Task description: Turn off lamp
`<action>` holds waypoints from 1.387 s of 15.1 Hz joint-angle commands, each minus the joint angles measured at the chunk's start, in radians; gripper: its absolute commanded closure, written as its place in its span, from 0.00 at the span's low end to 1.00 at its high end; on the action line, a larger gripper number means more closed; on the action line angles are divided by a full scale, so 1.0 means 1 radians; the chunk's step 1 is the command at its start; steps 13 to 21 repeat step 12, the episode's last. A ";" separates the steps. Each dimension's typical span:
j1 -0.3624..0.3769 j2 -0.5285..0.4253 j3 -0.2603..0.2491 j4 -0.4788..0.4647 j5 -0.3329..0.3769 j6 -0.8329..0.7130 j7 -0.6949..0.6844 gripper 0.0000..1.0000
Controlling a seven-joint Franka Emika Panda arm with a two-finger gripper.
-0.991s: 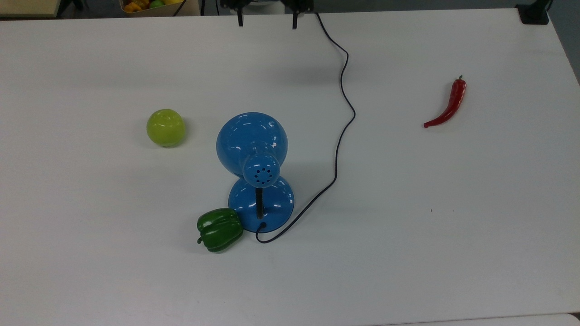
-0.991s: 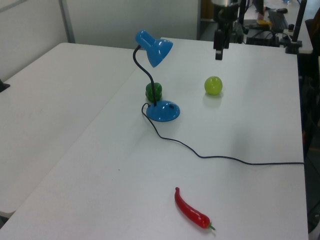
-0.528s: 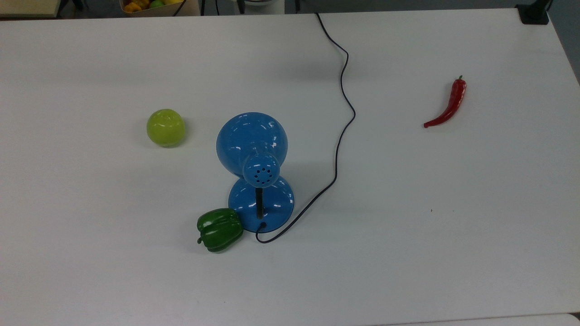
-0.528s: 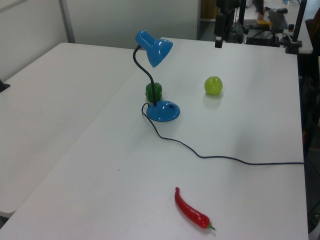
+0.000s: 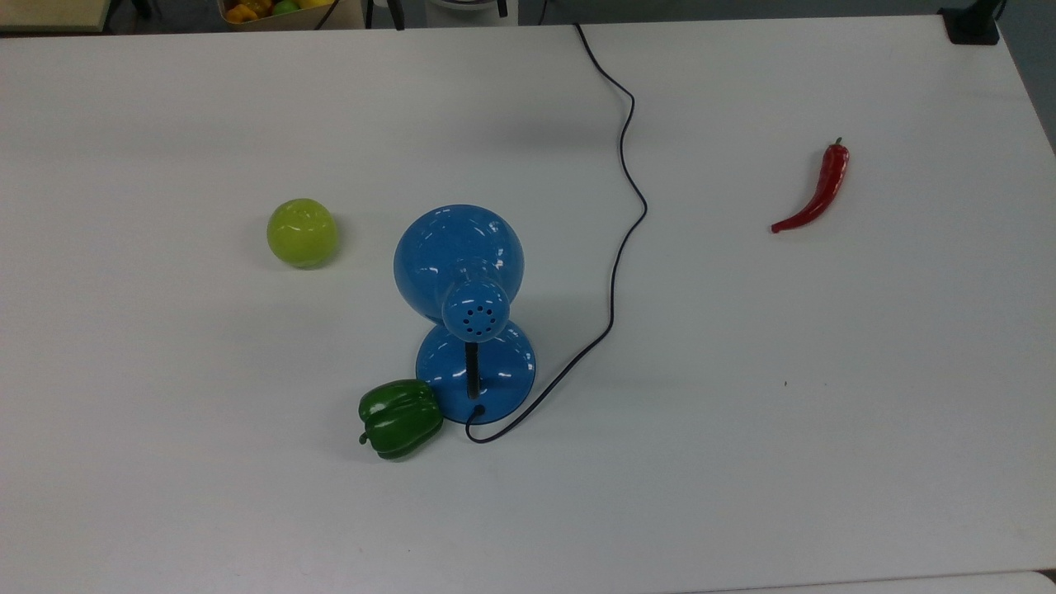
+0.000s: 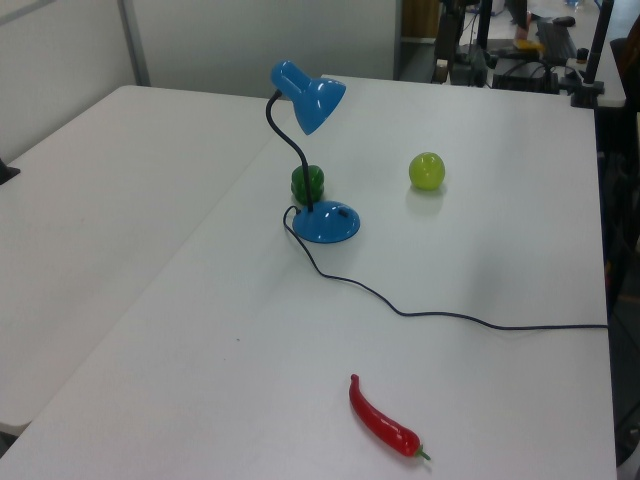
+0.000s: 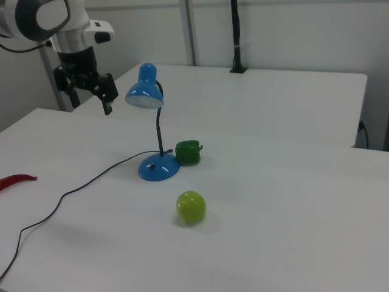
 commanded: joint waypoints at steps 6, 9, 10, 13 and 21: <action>0.013 -0.008 0.003 -0.011 -0.119 0.016 -0.038 0.00; 0.013 -0.008 0.004 -0.017 -0.123 0.019 -0.058 0.00; 0.020 -0.010 0.004 -0.019 -0.121 0.019 -0.056 0.00; 0.020 -0.008 0.004 -0.019 -0.121 0.018 -0.055 0.00; 0.020 -0.008 0.004 -0.019 -0.121 0.018 -0.055 0.00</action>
